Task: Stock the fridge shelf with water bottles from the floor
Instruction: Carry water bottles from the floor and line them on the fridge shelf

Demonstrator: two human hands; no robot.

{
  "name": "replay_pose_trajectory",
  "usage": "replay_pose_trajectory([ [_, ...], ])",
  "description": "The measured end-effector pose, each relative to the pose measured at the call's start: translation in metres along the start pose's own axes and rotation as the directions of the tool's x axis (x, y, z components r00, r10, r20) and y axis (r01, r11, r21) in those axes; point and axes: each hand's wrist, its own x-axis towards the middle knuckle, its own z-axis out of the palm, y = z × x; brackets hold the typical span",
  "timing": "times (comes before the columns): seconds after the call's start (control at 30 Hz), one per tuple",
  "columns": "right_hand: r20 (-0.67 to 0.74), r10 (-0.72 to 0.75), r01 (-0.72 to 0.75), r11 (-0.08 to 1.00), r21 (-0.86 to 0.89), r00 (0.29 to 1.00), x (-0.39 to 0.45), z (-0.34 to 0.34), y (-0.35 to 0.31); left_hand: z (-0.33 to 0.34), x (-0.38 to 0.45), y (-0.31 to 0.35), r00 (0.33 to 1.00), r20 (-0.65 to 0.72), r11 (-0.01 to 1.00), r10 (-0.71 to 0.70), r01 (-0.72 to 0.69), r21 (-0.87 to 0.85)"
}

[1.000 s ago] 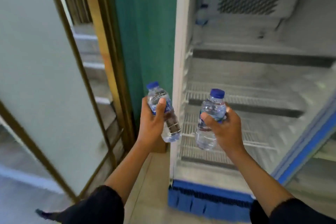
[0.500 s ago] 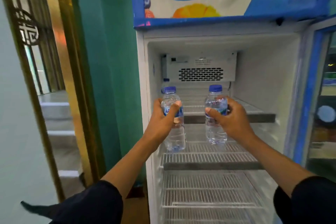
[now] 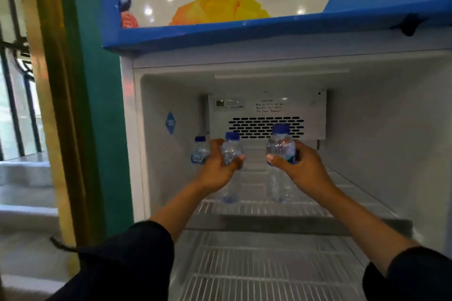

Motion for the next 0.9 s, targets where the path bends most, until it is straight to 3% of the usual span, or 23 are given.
replay_pose_trajectory([
  [0.27,0.2,0.019,-0.019,1.0,-0.004,0.98,0.042,0.04,0.064,0.012,0.029,-0.045,0.995,0.007,0.994,-0.103,0.103,-0.02],
  [0.4,0.214,0.062,-0.071,0.997,0.033,0.975,0.043,0.045,0.082,-0.014,0.051,-0.039,0.976,0.153,0.977,-0.157,0.132,0.165],
  [0.5,0.195,0.089,-0.094,0.995,0.019,0.977,0.042,0.048,0.09,-0.038,0.078,-0.016,0.893,0.387,0.908,-0.229,0.053,0.415],
  [0.57,0.182,0.101,-0.104,0.995,0.007,0.978,0.041,0.05,0.091,-0.042,0.095,-0.004,0.846,0.465,0.85,-0.262,-0.027,0.527],
  [0.73,0.164,0.063,-0.065,0.998,0.006,0.984,0.038,0.049,0.089,-0.047,0.136,0.003,0.857,0.465,0.792,-0.224,-0.118,0.599],
  [0.9,0.172,0.064,-0.063,0.998,-0.009,0.983,0.039,0.049,0.086,-0.053,0.158,-0.007,0.839,0.463,0.707,-0.286,-0.142,0.693],
])
